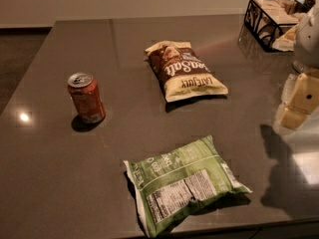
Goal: Move brown chip bag near coke can
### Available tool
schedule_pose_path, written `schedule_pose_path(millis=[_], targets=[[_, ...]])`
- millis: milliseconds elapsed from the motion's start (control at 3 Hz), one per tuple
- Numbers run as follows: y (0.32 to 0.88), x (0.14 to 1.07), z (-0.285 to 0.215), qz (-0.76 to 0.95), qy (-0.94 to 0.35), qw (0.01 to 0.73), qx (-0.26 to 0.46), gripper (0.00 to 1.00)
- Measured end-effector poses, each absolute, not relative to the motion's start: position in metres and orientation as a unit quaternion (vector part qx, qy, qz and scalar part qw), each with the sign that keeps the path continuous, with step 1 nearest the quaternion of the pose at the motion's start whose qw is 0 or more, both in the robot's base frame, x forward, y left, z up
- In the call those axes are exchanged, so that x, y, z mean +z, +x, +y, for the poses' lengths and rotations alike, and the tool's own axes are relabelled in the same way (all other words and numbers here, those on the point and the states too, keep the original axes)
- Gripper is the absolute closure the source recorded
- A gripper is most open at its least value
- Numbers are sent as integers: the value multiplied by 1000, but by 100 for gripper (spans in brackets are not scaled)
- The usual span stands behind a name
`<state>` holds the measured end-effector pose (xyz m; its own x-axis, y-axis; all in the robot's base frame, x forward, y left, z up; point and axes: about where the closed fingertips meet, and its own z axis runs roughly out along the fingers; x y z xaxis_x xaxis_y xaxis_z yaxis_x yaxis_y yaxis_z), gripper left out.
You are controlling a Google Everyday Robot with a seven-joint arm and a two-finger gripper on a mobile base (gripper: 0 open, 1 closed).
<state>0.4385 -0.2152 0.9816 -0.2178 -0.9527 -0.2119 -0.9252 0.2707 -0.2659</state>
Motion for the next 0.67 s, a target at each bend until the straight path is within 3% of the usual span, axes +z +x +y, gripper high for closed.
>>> schedule_pose_path(millis=[667], targets=[[459,973,-206,786,-591,179,-18,0]])
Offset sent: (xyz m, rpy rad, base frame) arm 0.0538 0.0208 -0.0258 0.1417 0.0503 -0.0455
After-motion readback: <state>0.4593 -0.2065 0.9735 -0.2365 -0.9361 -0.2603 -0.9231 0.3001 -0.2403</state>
